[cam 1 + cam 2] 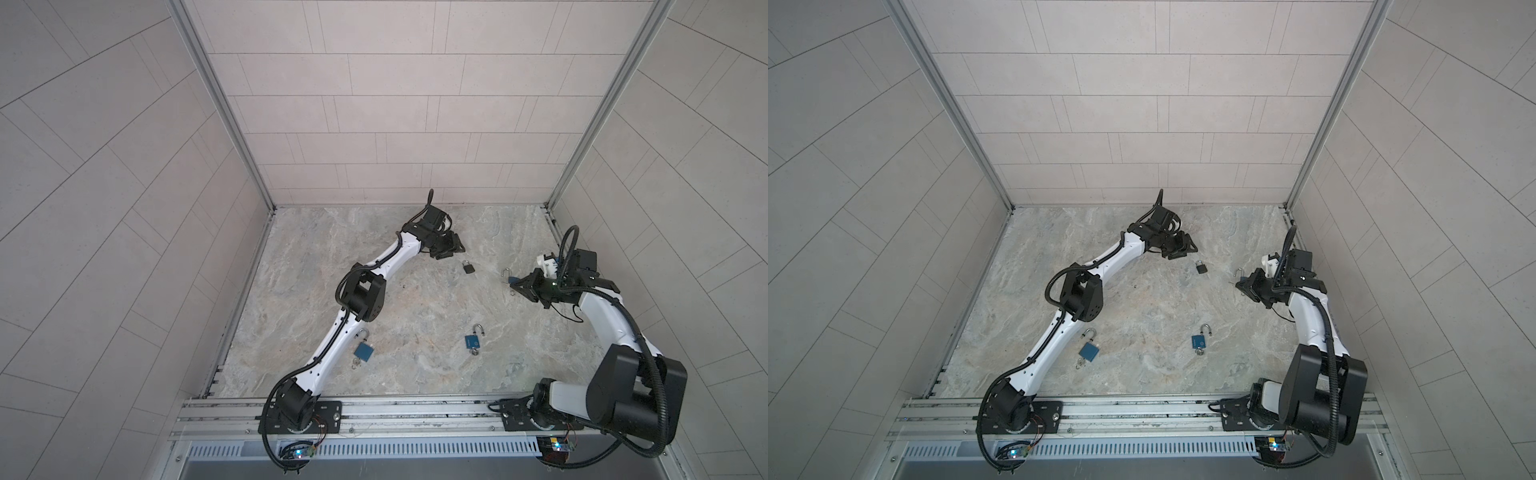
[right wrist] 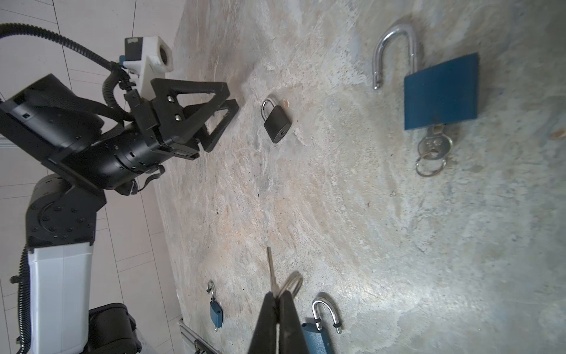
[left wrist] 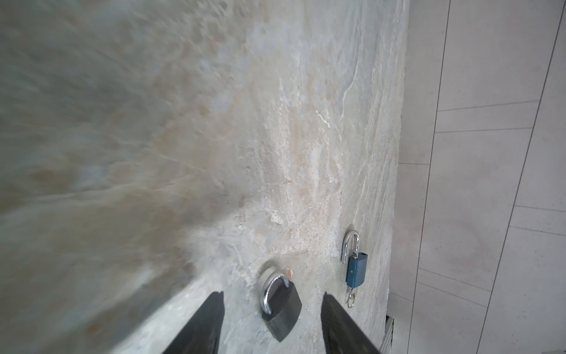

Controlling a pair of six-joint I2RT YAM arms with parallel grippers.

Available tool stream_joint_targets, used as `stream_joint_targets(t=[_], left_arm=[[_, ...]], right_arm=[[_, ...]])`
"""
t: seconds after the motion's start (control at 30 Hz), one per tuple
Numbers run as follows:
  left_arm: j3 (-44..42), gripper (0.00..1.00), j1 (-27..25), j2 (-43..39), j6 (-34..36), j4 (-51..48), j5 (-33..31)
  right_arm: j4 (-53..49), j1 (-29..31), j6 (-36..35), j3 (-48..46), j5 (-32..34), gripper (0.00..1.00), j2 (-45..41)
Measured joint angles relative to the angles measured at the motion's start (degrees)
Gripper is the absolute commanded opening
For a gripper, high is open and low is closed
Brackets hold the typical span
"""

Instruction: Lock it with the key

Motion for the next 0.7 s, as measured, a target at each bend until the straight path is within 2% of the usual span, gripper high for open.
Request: stream_joint_targets(t=[0.07, 0.17, 0.33, 0.5, 0.57, 0.7], left_arm=[[-0.68, 0.66, 1.18, -2.29, 0.59, -0.98, -0.55], [-2.91, 0.73, 2.47, -7.52, 2.67, -3.13, -1.75], [-13.22, 0.74, 4.22, -22.36, 7.13, -5.20, -4.63], [-29.92, 0.75, 4.22, -41.29, 10.49, -4.68, -8.48], [-36.68, 0.81, 4.04, -47.91, 10.97, -3.80, -10.25], [-51.47, 0.82, 4.02, -60.15, 10.78, -2.34, -14.51]], right_arm=[[0.00, 0.02, 0.00, 0.02, 1.05, 0.00, 0.02], [0.04, 0.02, 0.28, 0.83, 2.69, 0.00, 0.44], [1.14, 0.46, 1.75, 6.73, 5.86, 0.00, 5.53], [1.18, 3.04, 3.06, 16.15, 11.98, 0.00, 11.34], [1.31, 4.57, 3.85, 19.47, 14.34, 0.00, 13.60], [2.03, 8.17, 5.53, 24.63, 18.58, 0.00, 18.58]])
